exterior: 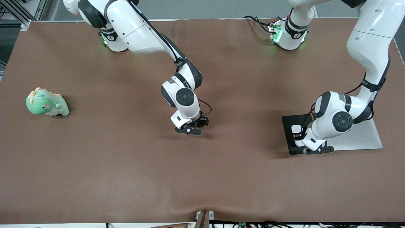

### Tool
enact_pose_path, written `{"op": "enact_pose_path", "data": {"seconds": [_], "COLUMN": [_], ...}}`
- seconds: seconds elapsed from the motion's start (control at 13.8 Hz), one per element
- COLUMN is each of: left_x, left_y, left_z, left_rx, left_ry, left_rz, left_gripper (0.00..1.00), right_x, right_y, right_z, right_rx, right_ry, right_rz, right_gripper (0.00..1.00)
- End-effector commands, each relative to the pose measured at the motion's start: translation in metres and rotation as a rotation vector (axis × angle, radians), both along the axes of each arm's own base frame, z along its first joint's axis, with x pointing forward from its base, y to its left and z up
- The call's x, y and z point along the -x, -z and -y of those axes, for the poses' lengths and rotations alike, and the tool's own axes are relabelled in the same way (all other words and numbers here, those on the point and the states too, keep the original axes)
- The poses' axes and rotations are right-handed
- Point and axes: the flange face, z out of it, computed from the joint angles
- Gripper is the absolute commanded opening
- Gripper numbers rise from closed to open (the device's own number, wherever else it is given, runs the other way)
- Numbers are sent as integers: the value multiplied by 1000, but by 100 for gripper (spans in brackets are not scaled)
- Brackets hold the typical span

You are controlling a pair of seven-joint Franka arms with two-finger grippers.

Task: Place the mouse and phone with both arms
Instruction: 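Carry the mouse onto the dark mouse pad with the left gripper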

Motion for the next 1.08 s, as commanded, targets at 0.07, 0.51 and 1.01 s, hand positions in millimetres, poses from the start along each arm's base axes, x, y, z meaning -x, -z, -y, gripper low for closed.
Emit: {"op": "enact_pose_path", "data": {"seconds": [0.07,0.51,1.01], "left_x": [5,6,5], "left_y": [-5,1,11], "left_z": [-12,-12,-12], "left_rx": [-14,-21,-21], "left_ry": [14,28,43], "left_rz": [32,29,41], "left_gripper": [59,59,61], "right_x": [6,11,-8], "right_y": [5,10,-33], "right_z": [-13,-14,14], "right_rx": [-8,7,-3], "right_ry": [4,-27,26], "right_rz": [-4,-6,10], "right_gripper": [100,71,0]}}
